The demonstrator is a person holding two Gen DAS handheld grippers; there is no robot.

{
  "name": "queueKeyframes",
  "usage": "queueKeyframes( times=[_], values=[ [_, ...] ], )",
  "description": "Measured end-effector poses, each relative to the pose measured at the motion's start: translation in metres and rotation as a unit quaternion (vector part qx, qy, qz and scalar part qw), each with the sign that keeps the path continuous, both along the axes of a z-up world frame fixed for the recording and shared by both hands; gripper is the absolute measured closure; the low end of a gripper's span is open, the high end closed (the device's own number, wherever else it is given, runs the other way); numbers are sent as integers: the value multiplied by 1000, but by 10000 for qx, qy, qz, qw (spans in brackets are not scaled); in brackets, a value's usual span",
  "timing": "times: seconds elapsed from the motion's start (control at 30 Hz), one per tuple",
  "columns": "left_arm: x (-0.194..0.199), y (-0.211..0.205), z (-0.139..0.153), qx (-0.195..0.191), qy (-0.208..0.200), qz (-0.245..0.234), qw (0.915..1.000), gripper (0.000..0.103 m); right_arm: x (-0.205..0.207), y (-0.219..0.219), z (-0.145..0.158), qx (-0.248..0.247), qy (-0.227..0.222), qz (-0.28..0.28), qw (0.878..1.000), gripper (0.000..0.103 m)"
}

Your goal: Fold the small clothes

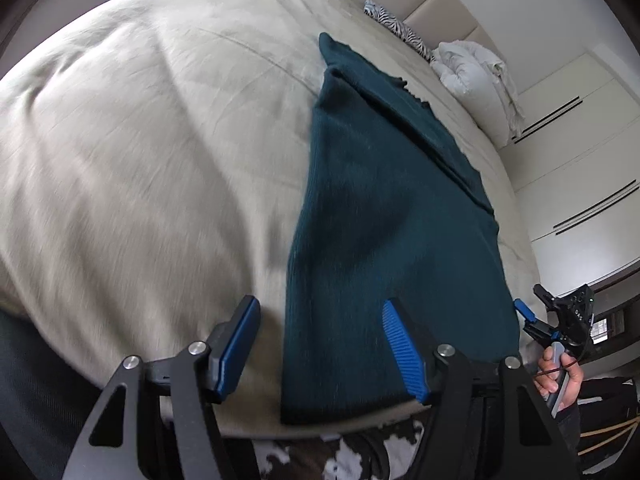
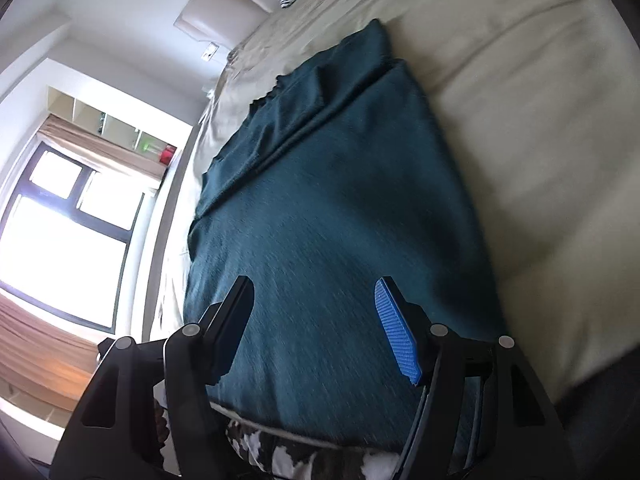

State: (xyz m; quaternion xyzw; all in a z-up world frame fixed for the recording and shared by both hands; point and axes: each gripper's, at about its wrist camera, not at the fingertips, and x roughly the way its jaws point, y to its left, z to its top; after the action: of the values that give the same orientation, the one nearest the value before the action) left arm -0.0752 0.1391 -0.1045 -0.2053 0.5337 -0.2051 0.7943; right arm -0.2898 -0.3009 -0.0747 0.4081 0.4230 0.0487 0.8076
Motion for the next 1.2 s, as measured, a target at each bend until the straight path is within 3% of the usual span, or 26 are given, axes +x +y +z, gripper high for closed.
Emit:
queueKeyframes(
  times=[0.37, 0.5, 0.77, 0.87, 0.93, 0.97, 1.03, 1.1, 1.2],
  values=[
    [-6, -13, -5, 275, 210, -201, 9992, 54, -75, -32, 0, -295, 494, -417, 9975, 40],
    [-7, -12, -7, 330, 240, -262, 9988, 59, -84, -40, -6, -289, 769, -454, 9956, 40],
    [-5, -17, -7, 392, 288, -330, 9983, 60, -88, -45, -32, 7, 1228, -406, 9916, 42],
    [-6, -17, -9, 422, 323, -354, 9980, 79, -87, -48, -35, 220, 1292, -418, 9905, 42],
    [-7, -17, -11, 400, 351, -363, 9979, 90, -81, -48, -36, 290, 1378, -365, 9894, 49],
    [-7, -17, -11, 384, 347, -391, 9979, 91, -79, -47, -36, 282, 1427, -312, 9889, 53],
    [-9, -18, -10, 417, 315, -459, 9976, 94, -75, -43, -39, 282, 1537, -207, 9875, 71],
    [-10, -19, -8, 415, 302, -484, 9975, 94, -74, -39, -43, 306, 1597, -148, 9866, 75],
    [-12, -19, -6, 388, 289, -550, 9973, 95, -74, -33, -43, 336, 1555, -50, 9872, 91]
  ],
)
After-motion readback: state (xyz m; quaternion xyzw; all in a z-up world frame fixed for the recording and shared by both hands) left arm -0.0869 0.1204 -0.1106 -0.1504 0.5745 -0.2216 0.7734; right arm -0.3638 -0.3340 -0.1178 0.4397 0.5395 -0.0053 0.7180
